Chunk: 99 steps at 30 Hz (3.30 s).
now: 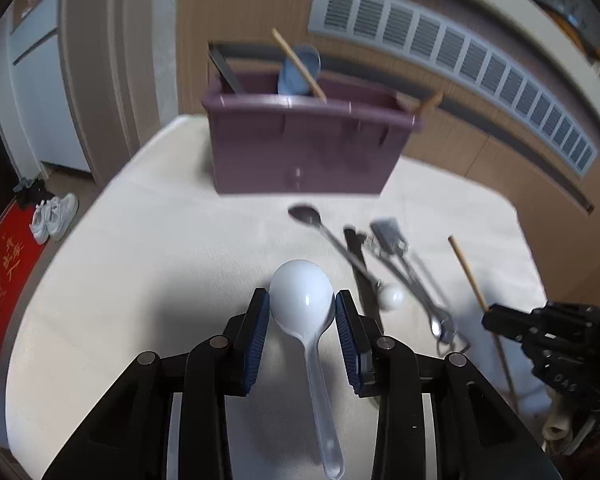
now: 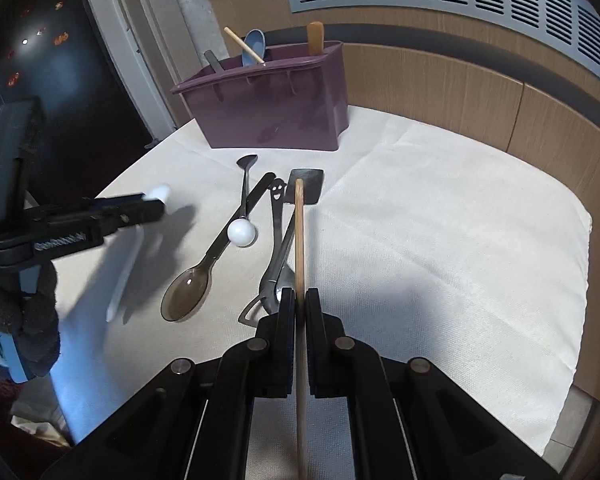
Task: Organize utensils
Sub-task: 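Grasp the white plastic spoon with the left tool while the right tool grasps another chopstick, then drop the white spoon and chopstick into the purple caddy with both tools, then grasp the slotted metal turner with the right tool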
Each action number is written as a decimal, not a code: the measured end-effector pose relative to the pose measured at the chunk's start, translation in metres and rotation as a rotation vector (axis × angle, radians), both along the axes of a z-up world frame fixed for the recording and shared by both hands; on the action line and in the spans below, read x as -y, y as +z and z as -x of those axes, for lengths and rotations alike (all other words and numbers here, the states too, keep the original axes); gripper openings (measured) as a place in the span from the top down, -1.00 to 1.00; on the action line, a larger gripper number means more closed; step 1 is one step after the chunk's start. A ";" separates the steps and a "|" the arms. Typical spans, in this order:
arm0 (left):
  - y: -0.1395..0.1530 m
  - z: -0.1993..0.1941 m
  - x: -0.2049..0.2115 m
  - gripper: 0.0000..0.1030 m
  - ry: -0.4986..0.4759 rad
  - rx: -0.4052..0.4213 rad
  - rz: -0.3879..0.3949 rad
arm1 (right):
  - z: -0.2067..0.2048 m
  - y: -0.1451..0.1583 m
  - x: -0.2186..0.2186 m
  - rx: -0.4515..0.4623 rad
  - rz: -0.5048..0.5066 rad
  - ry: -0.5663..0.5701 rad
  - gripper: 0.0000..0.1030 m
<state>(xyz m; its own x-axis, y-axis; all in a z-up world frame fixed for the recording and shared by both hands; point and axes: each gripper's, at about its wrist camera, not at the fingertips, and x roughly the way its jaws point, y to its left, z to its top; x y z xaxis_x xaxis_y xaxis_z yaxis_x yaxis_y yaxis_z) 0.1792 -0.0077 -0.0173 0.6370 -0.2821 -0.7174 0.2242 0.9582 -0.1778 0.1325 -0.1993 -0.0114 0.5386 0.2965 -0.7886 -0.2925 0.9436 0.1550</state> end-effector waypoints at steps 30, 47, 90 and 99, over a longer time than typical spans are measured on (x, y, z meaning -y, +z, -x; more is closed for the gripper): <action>0.119 -0.152 -0.051 0.32 0.171 0.569 0.237 | -0.159 0.158 -0.039 0.665 -0.259 -0.199 0.89; 0.083 -0.164 -0.031 0.32 0.183 0.602 0.138 | -0.172 0.110 -0.076 0.719 -0.089 -0.217 0.89; -0.021 -0.043 -0.027 -0.19 -0.001 -0.068 0.070 | -0.101 -0.027 -0.028 -0.041 0.012 -0.025 0.77; -0.028 -0.055 -0.047 -0.19 0.041 -0.090 0.109 | -0.138 -0.040 0.001 -0.175 -0.197 -0.205 0.64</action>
